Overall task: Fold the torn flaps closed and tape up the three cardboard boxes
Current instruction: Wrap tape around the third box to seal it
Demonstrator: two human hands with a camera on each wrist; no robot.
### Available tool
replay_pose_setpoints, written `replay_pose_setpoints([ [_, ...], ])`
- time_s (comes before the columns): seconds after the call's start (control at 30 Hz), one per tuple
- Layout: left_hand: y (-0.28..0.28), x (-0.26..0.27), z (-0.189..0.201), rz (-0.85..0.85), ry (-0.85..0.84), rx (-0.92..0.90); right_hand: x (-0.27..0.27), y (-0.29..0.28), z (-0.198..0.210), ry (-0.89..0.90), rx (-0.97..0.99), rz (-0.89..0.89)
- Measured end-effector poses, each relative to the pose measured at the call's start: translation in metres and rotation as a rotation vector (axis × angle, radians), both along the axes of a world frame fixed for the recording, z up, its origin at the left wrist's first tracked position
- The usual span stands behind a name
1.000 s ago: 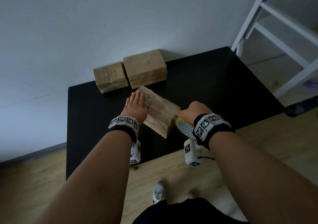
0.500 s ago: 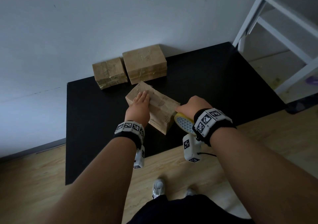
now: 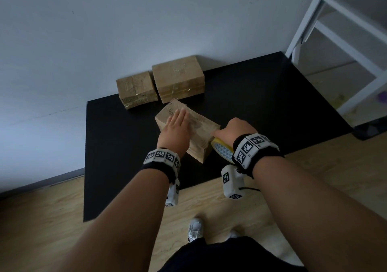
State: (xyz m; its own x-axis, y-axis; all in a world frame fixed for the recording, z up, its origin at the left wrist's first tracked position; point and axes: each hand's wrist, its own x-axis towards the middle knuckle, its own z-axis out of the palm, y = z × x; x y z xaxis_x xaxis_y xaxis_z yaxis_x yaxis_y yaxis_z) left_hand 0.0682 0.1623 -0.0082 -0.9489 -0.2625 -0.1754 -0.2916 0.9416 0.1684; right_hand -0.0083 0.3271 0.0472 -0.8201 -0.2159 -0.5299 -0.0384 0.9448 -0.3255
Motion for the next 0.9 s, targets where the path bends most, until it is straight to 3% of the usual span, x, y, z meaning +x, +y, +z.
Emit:
replay_pose_setpoints([
  [0.17, 0.008, -0.002, -0.011, -0.075, -0.185, 0.012, 0.003, 0.002, -0.007, -0.004, 0.005, -0.003],
  [0.33, 0.011, -0.003, -0.005, -0.056, -0.191, 0.019, 0.004, 0.001, -0.009, -0.023, 0.019, -0.002],
  [0.53, 0.025, 0.005, -0.003, -0.079, -0.035, 0.001, 0.0, 0.004, -0.011, -0.007, 0.023, 0.007],
  [0.9, 0.035, 0.001, -0.008, -0.131, -0.113, 0.018, -0.002, 0.008, -0.023, -0.055, -0.027, -0.016],
])
